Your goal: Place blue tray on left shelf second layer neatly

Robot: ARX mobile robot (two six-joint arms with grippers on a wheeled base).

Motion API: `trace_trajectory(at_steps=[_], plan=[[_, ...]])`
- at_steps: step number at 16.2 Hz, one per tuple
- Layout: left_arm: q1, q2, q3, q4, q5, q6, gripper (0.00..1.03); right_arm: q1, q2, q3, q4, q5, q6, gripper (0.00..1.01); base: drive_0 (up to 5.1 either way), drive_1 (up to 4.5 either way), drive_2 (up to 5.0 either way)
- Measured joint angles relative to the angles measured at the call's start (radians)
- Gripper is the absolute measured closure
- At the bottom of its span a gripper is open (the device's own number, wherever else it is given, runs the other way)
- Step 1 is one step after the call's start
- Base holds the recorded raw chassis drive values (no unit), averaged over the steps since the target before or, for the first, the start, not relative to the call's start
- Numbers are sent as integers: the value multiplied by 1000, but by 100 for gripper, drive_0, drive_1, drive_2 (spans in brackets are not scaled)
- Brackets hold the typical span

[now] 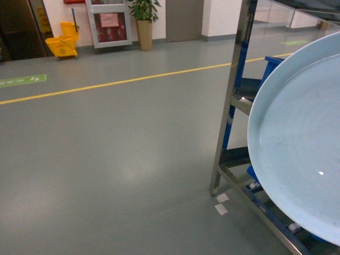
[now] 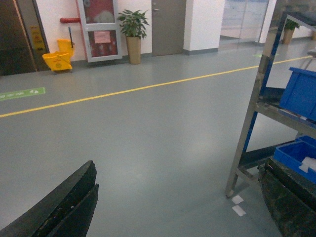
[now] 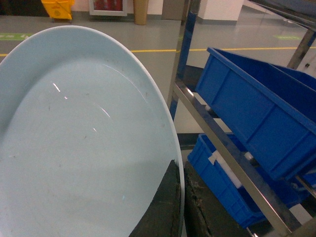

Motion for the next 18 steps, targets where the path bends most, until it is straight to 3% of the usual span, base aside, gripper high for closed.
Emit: trace_trajectory(at_steps=[18], plan=[[0, 0, 0, 0, 0, 0, 5, 0, 0, 0, 0, 0, 0, 99, -155, -155, -155]])
